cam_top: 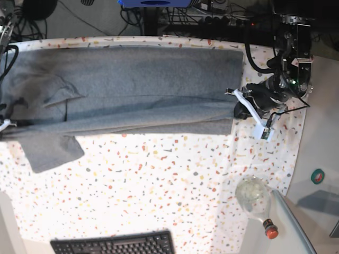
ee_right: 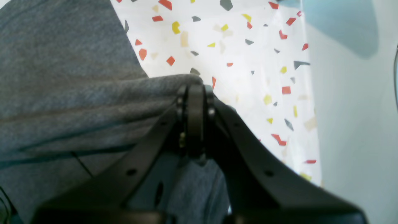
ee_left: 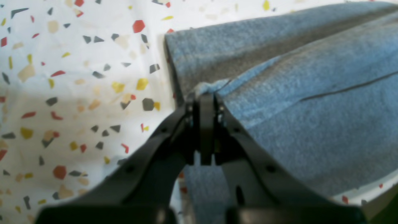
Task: Layout the t-shirt on the table in an organized manner, then fold the t-shirt properly
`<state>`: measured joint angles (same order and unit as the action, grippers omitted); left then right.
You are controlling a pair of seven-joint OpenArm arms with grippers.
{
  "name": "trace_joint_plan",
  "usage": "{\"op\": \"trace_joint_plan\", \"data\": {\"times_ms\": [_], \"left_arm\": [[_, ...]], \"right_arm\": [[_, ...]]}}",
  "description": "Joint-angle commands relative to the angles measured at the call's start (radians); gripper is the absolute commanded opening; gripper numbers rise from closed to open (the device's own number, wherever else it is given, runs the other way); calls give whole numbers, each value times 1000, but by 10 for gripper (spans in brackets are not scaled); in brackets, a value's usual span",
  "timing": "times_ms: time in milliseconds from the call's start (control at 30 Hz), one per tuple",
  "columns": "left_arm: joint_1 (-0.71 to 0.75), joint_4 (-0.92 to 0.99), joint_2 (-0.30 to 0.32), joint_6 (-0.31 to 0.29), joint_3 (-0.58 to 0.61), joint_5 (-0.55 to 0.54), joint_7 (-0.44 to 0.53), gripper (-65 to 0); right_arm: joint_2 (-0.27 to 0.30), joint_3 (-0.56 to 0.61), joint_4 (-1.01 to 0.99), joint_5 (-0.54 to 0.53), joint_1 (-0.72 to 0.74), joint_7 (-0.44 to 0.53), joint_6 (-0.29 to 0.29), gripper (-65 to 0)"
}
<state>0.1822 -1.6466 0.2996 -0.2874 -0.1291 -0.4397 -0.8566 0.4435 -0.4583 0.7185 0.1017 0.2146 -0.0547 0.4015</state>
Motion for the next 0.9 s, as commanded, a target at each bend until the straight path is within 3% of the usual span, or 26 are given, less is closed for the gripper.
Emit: {"op": "trace_joint_plan", "data": {"times_ms": [0,333,533,633,700,767,867], "left_arm": [[-5,-17,23,9,-7,-6,13,-650],[32,-8,34,9,-4,-5,13,-650],[40,-8,34,9,4,-5,13,-650],[40,-7,34,9,4,-5,13,-650],[40,-7,34,9,4,-3,13,-650],[40,-7,34,9,4,-3,13,-650],[40,12,34,9,6,-3,13,-650]], "right_arm": [[30,-4,17,-6,16,20,-19,-650],[27,-10,13,-6,-4,-55,-19,-650],[25,-13,31,-9,6,-208,-19,-642],[4,-20,117,-9,-19,-221,-19,-432],[-27,-95,203,-9,-47,-231,-19,-326],[-74,-191,298,-9,-62,-265,-19,-300],[-117,-254,399,-7,-67,-328,-19,-318]]}}
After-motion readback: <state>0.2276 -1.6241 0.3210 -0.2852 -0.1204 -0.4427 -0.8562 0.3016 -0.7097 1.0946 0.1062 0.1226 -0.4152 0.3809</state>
